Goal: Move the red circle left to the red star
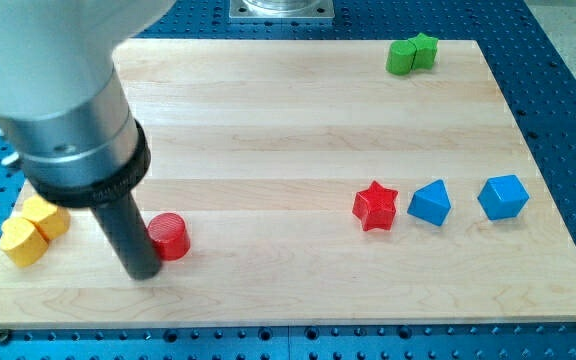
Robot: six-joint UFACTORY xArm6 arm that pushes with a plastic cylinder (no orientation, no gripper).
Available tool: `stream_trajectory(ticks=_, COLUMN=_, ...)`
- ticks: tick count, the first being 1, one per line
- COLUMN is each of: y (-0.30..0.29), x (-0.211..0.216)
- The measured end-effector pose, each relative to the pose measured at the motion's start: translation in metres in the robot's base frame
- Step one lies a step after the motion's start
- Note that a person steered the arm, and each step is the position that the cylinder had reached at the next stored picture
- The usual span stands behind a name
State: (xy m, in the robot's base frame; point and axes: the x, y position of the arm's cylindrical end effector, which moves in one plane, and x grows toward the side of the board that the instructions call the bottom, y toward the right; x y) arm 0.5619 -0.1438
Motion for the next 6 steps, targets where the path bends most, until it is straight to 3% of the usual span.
stream_trajectory(ticks=1, y=0.048, x=-0.023)
stream_trajectory(ticks=2, y=0.058, x=-0.034)
stream_trajectory(ticks=3, y=0.013, x=-0.064)
stream_trajectory(ticks=5, y=0.105, x=-0.059)
stream_trajectory(ticks=6, y=0.111, x=-0.059)
